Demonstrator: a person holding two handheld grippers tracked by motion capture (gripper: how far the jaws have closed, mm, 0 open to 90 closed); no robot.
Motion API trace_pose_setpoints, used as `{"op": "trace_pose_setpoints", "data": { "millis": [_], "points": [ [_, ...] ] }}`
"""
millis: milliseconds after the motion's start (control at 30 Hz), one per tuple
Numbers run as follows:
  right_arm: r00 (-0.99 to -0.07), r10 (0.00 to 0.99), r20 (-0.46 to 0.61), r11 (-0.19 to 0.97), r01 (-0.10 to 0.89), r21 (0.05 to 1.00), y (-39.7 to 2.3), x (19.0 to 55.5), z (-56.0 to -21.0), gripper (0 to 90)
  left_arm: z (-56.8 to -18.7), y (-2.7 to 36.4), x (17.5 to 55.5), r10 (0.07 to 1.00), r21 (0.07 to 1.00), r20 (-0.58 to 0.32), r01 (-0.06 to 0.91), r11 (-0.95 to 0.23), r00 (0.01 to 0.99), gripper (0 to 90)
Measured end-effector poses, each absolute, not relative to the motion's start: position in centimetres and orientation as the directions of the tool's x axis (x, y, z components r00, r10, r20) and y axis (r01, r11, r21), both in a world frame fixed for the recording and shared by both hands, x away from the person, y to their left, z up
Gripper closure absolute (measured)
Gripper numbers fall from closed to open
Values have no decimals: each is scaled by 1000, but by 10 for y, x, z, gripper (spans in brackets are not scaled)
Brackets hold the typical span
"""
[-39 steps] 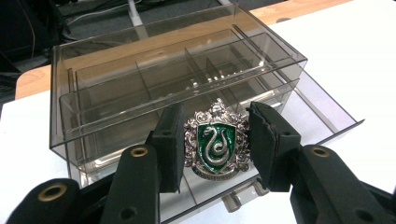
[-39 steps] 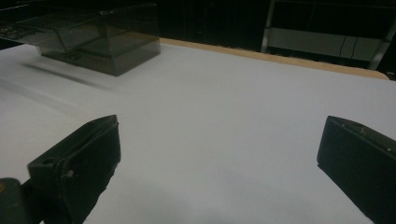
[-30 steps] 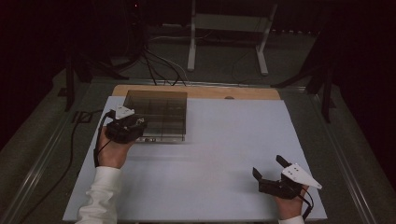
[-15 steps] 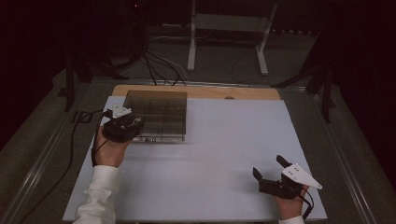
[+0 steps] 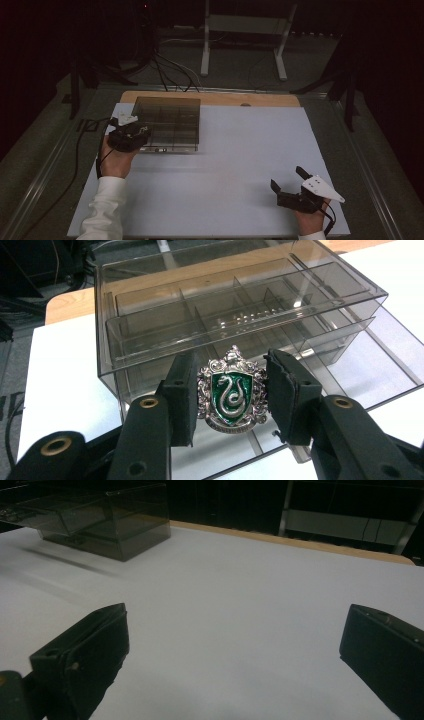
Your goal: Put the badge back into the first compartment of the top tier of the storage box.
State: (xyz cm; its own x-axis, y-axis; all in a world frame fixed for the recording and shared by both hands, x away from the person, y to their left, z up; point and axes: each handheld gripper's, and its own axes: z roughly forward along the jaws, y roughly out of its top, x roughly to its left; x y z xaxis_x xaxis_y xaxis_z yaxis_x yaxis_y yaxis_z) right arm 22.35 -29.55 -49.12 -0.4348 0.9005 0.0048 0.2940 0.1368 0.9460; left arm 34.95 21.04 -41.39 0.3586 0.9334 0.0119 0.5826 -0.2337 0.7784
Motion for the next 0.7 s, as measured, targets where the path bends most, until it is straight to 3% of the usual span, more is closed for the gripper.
{"op": "trace_pose_setpoints", "data": {
  "millis": [700],
  "points": [
    [-438, 899, 5, 138, 295, 945, -295, 224, -491, 0, -421, 216, 353, 940, 768, 17, 597, -231, 341, 591]
  ]
}}
